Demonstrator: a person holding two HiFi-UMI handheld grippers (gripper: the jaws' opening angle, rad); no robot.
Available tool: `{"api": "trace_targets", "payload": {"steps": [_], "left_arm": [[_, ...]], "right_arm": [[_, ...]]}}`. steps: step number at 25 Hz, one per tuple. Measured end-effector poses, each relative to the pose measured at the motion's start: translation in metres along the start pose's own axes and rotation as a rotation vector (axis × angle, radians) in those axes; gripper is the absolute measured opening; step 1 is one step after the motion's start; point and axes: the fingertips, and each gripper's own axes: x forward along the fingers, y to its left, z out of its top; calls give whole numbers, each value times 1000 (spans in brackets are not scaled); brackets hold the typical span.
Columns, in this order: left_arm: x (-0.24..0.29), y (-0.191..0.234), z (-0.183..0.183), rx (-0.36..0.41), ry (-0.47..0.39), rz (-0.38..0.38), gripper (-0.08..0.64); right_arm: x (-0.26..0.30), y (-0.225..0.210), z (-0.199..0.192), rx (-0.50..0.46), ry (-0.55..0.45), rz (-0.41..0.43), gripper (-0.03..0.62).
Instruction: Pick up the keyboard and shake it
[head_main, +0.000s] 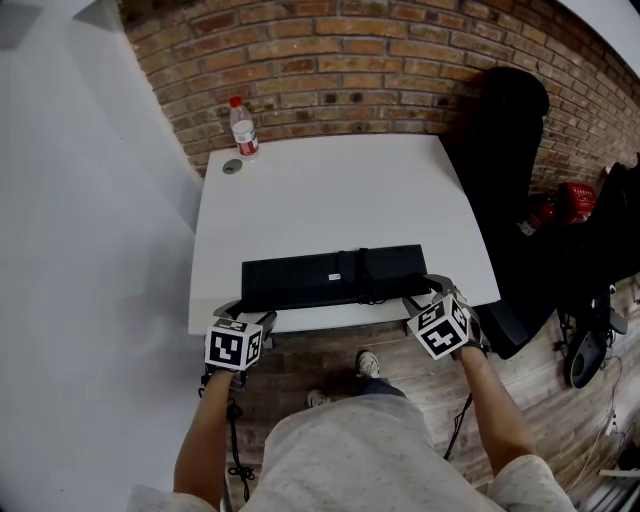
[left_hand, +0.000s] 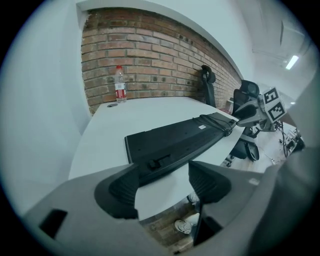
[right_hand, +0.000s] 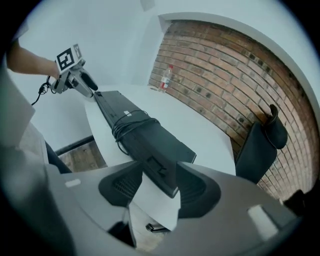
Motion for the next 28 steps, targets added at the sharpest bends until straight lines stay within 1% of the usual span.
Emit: {"api": "trace_targets", "payload": {"steps": [3,6,11,16,22,25,28], "left_arm": [[-8,-5,13,-3,-44,-11,289],[-15,-14,31,-10,-102,-24,254],[-29,-34,64,-1,-202,-46,208],[-40,-49,88,13,-290,-49,150],[-50,-58,103,18,-348,-44,81],[-53,-60,105,18,-370,-40,38],[-56,-59,106,15,-383,-31,0]], "right_arm": [[-8,4,17,43,-42,-7,197],[-17,4,35,98,-95,-16,174],[-33,7,61,168,-177,-24,140],[-47,11,81,212,-241,-29,114],[-64,7,99,312,-324,-41,59],[-69,10,103,345,-352,-32,11],[-73,12,107,374,-373,-21,11]]}}
